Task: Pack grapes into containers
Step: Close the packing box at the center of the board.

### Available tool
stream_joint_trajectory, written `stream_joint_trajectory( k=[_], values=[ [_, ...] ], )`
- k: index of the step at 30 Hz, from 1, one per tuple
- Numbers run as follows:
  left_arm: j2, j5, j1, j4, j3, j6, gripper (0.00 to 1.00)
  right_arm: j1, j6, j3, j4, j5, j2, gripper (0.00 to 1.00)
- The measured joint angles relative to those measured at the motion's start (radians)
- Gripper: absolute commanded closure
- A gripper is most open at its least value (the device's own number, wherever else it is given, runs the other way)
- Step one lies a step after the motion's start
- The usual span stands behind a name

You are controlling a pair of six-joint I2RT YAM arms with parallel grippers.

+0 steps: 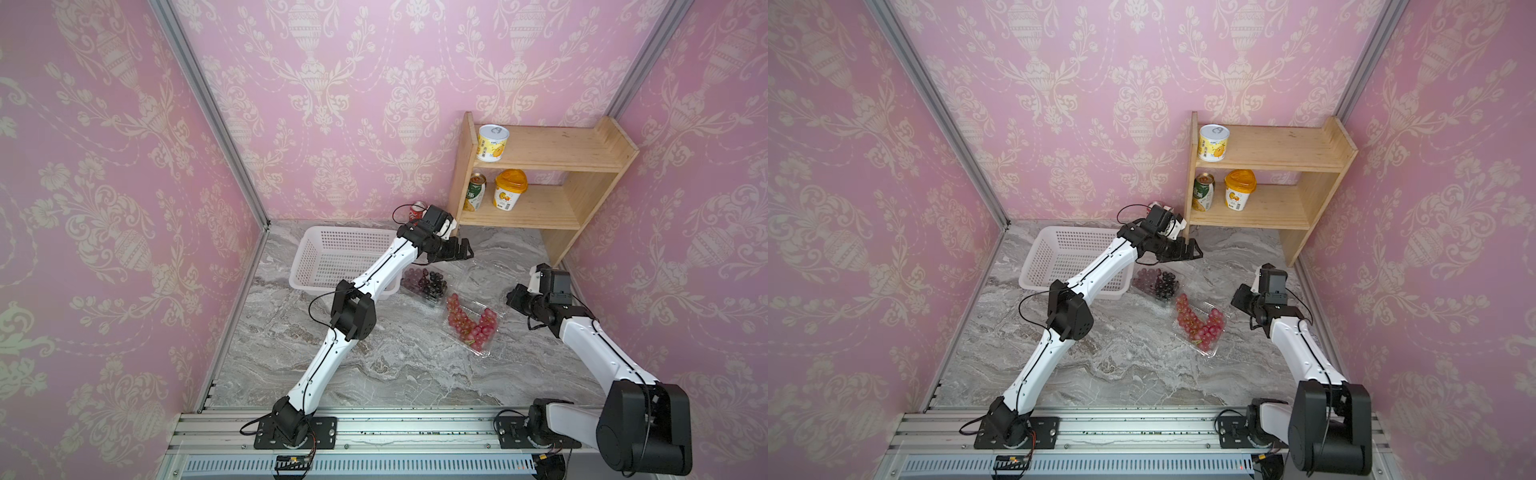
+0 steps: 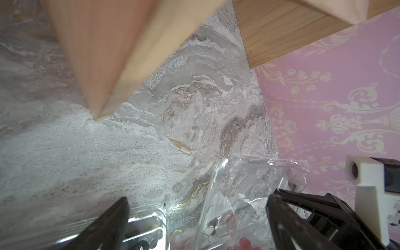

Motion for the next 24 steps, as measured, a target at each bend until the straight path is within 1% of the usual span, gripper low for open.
stream_joint_trajectory(
  k=[4,6,15,24],
  values=[
    [-0.036,0.001,-0.004,0.068,-0.173,0.016,0.01,0.006,-0.004,-0.010,0.025,-0.003,-0.022,0.89],
    [-0.043,0.011,-0.004,0.102,-0.209,0.019,0.01,0.009,-0.008,-0.010,0.035,-0.003,-0.026,0.89],
    [-0.086,0.064,-0.003,0.232,-0.285,0.021,0.01,0.020,-0.026,-0.010,0.055,-0.004,-0.015,0.88],
    [-0.091,0.154,-0.004,0.368,-0.315,0.014,0.01,0.028,-0.029,-0.005,0.062,-0.011,0.017,0.88]
  ],
)
